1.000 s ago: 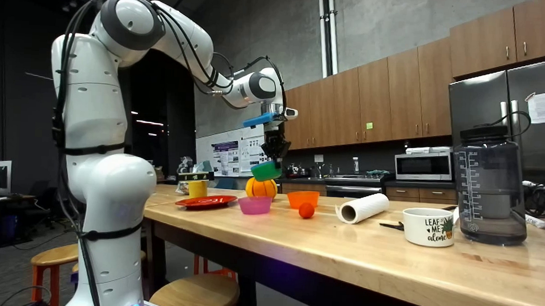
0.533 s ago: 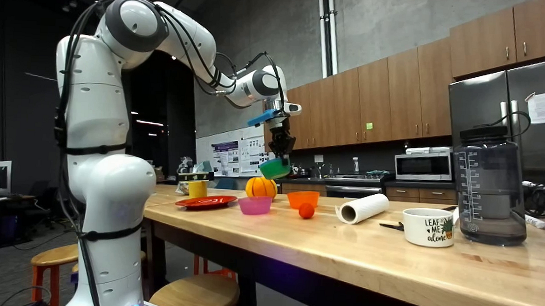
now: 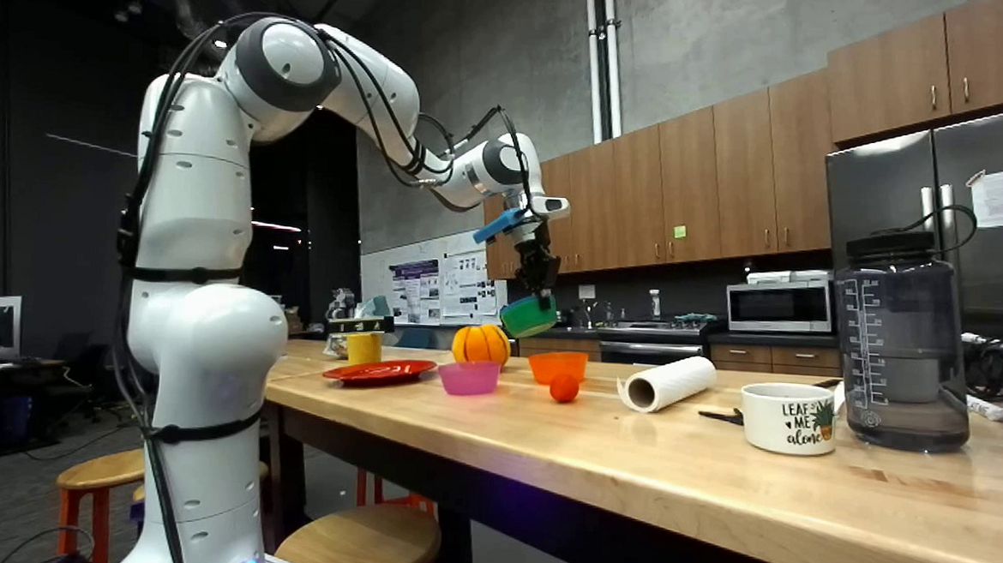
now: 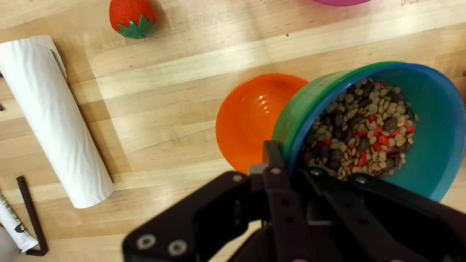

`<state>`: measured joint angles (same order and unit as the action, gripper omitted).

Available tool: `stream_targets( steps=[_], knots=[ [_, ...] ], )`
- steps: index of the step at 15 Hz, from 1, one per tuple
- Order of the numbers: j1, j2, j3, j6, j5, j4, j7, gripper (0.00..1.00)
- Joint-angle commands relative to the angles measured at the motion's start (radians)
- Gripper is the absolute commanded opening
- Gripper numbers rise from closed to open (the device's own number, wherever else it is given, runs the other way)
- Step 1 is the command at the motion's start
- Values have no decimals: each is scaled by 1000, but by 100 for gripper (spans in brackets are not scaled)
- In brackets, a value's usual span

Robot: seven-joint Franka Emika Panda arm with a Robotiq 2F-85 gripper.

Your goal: Pour the contents in the green bowl into the orange bowl

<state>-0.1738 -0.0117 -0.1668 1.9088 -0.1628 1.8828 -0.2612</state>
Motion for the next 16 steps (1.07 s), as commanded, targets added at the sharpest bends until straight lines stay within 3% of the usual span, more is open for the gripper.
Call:
stream_targets(
  steps=[1,9,16],
  knots=[
    [-9,61,-13,-49,-40,-96,-38,2],
    [-10,96,-51,-104,-158,-139,-80,2],
    [17,71,-36,-112,-323,-124,-183,2]
  ],
)
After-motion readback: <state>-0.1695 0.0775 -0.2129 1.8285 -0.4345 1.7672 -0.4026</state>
